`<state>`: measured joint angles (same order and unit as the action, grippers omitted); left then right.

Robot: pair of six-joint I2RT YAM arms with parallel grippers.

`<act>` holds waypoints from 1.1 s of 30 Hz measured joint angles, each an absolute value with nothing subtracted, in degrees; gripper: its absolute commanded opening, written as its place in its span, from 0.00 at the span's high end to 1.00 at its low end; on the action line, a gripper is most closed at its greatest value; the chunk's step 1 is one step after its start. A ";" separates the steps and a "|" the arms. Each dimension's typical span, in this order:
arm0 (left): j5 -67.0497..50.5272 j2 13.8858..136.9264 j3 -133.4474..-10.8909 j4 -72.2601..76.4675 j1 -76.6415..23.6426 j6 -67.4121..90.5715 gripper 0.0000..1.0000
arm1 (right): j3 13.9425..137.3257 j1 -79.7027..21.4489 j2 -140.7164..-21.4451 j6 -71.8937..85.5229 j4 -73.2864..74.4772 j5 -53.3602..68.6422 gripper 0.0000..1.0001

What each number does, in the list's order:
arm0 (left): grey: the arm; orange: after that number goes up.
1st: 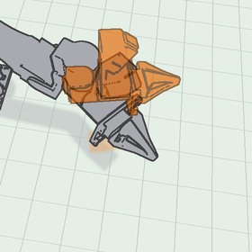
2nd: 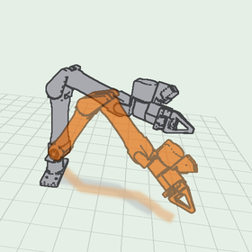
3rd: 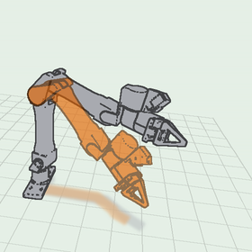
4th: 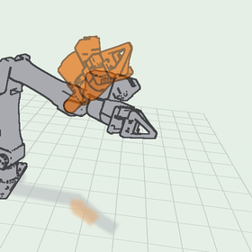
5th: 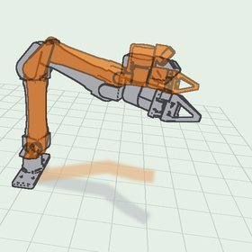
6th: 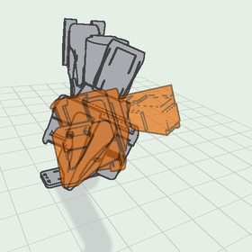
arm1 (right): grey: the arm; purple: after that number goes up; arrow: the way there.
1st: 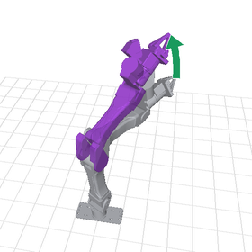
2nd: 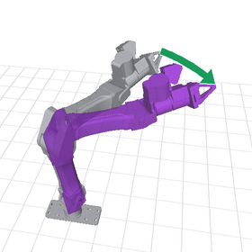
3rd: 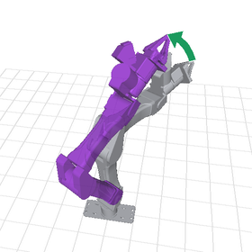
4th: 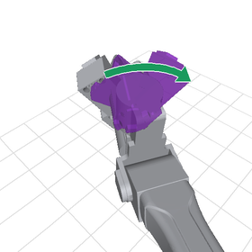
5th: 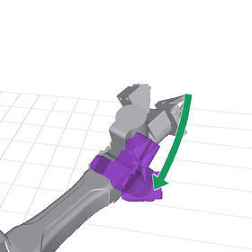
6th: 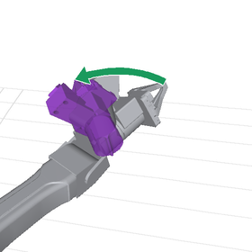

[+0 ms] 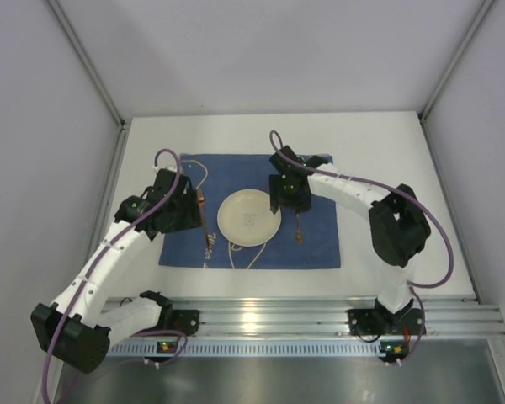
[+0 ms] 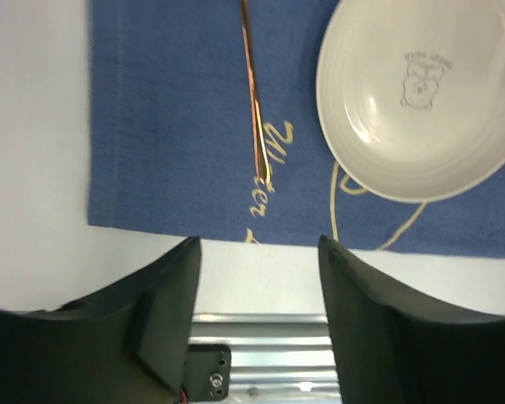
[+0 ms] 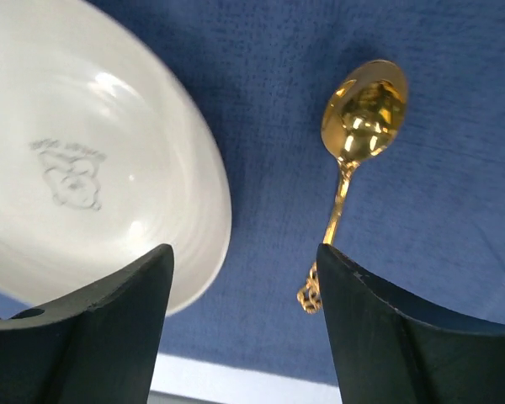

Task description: Set the dinner table for one person

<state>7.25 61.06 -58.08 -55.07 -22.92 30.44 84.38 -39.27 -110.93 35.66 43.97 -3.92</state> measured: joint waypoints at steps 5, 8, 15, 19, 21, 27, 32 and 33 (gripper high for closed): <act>16.40 58.00 -58.76 -50.76 -22.92 28.77 0.16 | 79.46 -40.01 -93.73 32.25 42.09 -9.21 0.15; 19.70 51.66 -49.43 -38.94 -22.92 23.62 0.13 | 71.85 -40.91 -77.03 30.13 38.02 -11.77 0.00; 25.61 43.86 -16.97 -7.90 -22.87 11.57 0.02 | 52.56 -41.25 -54.89 28.53 28.21 -13.47 0.00; 25.56 44.36 -5.78 10.72 -22.59 5.61 0.01 | 42.96 -41.28 -51.27 28.99 25.91 -12.86 0.00; 25.06 48.31 -4.71 19.11 -20.64 3.86 0.02 | 40.18 -41.28 -48.62 28.95 25.71 -12.69 0.00; 20.67 67.64 -11.60 31.31 -10.44 4.08 0.02 | 38.22 -41.50 -40.14 27.11 21.82 -13.63 0.00; 14.72 81.19 -21.45 35.46 -6.13 4.32 0.02 | 37.06 -41.52 -38.41 25.54 18.85 -15.09 0.00; 13.72 82.76 -22.59 36.12 -5.56 4.29 0.02 | 36.56 -41.52 -38.28 25.45 18.74 -15.40 0.00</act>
